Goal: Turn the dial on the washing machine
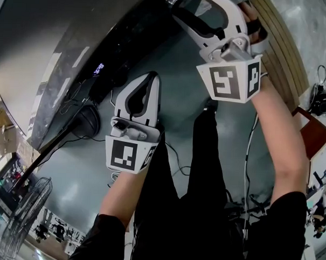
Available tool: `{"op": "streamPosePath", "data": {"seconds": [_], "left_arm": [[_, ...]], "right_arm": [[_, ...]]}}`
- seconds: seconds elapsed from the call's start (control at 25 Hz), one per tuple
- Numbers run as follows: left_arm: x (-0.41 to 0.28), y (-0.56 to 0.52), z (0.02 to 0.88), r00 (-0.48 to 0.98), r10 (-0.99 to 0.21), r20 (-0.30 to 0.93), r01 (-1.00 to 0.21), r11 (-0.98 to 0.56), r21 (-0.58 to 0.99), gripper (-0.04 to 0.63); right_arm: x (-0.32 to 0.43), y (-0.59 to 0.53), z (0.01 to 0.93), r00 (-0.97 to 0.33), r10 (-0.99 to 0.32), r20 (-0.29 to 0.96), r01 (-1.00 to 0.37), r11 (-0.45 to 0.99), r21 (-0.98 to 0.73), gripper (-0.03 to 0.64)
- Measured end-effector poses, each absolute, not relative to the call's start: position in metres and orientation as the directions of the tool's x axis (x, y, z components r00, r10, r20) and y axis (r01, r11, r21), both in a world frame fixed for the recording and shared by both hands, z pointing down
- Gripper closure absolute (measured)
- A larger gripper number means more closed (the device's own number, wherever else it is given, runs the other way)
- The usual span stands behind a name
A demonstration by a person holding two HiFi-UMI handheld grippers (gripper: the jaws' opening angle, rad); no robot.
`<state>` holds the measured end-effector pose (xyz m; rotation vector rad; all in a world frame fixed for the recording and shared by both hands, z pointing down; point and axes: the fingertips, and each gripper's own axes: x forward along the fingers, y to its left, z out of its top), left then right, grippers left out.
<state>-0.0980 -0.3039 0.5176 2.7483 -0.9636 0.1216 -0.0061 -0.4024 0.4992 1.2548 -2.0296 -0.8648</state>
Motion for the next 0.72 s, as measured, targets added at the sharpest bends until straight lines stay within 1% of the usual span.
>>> {"op": "streamPosePath", "data": {"seconds": [0.28, 0.44, 0.72], "left_arm": [[-0.098, -0.303, 0.522, 0.781, -0.604, 0.158, -0.624, -0.758, 0.189, 0.580], [-0.097, -0.303, 0.523, 0.784, -0.601, 0.157, -0.621, -0.759, 0.194, 0.580], [-0.092, -0.303, 0.518, 0.788, -0.596, 0.152, -0.616, -0.763, 0.197, 0.580]], "right_arm": [[-0.003, -0.402, 0.502, -0.388, -0.911, 0.138, -0.625, 0.370, 0.688, 0.333], [-0.007, -0.402, 0.499, -0.411, -0.907, 0.090, -0.705, 0.379, 0.599, 0.333], [-0.008, -0.406, 0.491, -0.418, -0.905, 0.083, -0.787, 0.406, 0.465, 0.333]]}}
